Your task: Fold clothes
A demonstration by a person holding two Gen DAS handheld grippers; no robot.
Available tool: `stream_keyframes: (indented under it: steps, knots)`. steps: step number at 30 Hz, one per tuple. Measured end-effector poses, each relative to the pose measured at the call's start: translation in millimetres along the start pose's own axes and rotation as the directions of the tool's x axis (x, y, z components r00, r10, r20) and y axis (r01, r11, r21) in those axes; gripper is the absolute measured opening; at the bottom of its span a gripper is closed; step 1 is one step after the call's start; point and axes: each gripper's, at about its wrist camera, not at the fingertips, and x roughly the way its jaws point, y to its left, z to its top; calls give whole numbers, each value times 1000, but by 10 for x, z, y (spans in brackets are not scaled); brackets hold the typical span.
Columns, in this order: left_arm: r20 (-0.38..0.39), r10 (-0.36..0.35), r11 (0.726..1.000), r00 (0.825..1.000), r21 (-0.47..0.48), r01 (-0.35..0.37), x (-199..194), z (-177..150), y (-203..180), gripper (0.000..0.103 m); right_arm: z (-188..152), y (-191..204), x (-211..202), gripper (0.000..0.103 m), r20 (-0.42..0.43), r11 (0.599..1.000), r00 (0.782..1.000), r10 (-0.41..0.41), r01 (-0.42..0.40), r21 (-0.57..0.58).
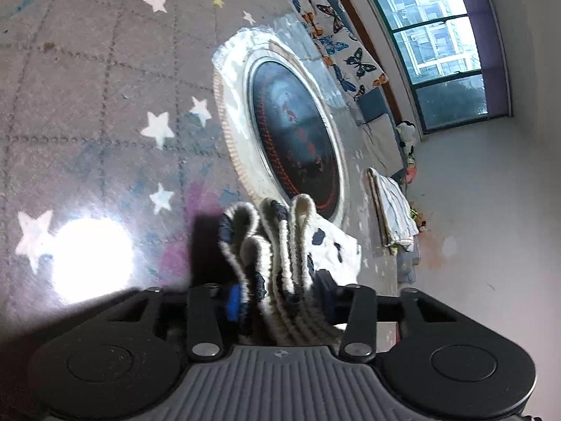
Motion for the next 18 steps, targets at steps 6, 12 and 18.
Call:
stream_keyframes:
  steps: [6, 12, 18]
  knots:
    - [3, -2, 1000, 1000, 15, 2, -6, 7, 46, 36, -61, -312, -170, 37, 8, 990, 1000, -24, 23, 142]
    - [6, -9, 1000, 1000, 25, 9, 5, 28, 51, 35, -319, -817, -207, 37, -61, 929, 989, -132, 145, 341]
    - [13, 8, 999, 1000, 44, -8, 16, 63, 3, 35, -751, -1383, -143, 37, -151, 822, 965, -214, 262, 505]
